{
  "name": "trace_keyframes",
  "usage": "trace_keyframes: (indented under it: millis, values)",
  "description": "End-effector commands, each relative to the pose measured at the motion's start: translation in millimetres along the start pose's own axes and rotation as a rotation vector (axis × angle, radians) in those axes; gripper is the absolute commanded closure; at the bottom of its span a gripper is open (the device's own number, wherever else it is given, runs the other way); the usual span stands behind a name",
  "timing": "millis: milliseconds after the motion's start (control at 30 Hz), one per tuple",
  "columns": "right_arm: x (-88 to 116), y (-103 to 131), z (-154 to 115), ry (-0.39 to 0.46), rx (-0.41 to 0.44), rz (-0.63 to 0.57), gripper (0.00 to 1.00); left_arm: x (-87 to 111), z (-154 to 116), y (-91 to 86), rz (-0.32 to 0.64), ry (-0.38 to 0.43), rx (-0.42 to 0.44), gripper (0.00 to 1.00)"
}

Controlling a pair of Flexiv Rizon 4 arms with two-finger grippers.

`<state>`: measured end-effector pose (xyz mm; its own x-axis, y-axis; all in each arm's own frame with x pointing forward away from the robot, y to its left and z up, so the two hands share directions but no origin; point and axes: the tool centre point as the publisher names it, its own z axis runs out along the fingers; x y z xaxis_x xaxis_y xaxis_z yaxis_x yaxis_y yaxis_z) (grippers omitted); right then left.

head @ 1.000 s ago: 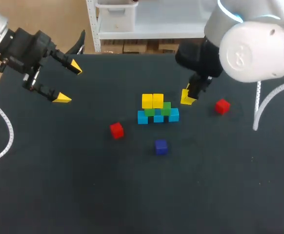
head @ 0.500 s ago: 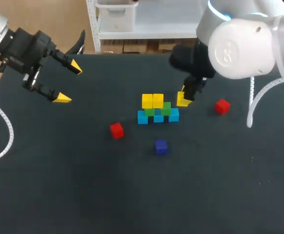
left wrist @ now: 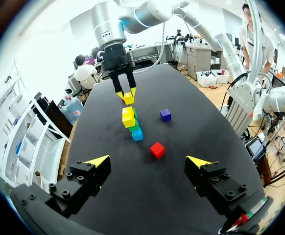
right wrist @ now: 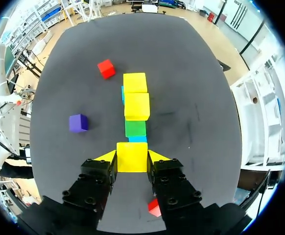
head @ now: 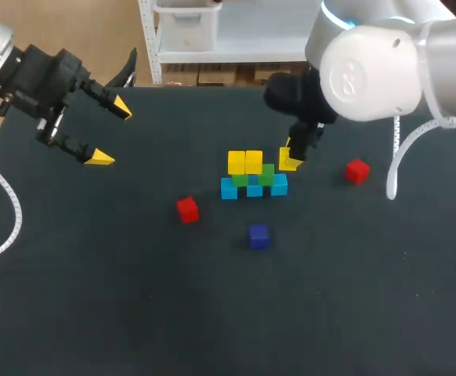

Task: Place the blue cubes, place green cubes on the blue cubes, place the yellow cubes on the green cubes, then place the red cubes on the yellow cubes, and place purple cube on the red cubes.

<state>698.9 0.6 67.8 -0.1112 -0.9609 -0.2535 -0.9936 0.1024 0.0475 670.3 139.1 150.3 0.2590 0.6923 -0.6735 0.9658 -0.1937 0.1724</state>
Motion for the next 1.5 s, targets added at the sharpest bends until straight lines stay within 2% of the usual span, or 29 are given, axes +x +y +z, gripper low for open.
trace_keyframes:
  millis: [33,700,1500]
  values:
    - [-3.5,-2.6,4.7,-0.002,-0.002,-0.003,1.00,0.9,0.4,-0.4,0.003,-0.002,-0.003,0.00]
    - [-17.2,-4.2,13.5,-0.014,-0.013,-0.027,1.00,0.9,0.4,-0.4,0.003,-0.002,-0.003,0.00]
    - [-22.0,-5.7,21.3,-0.014,-0.031,-0.032,1.00,0.9,0.4,-0.4,0.003,-0.002,-0.003,0.00]
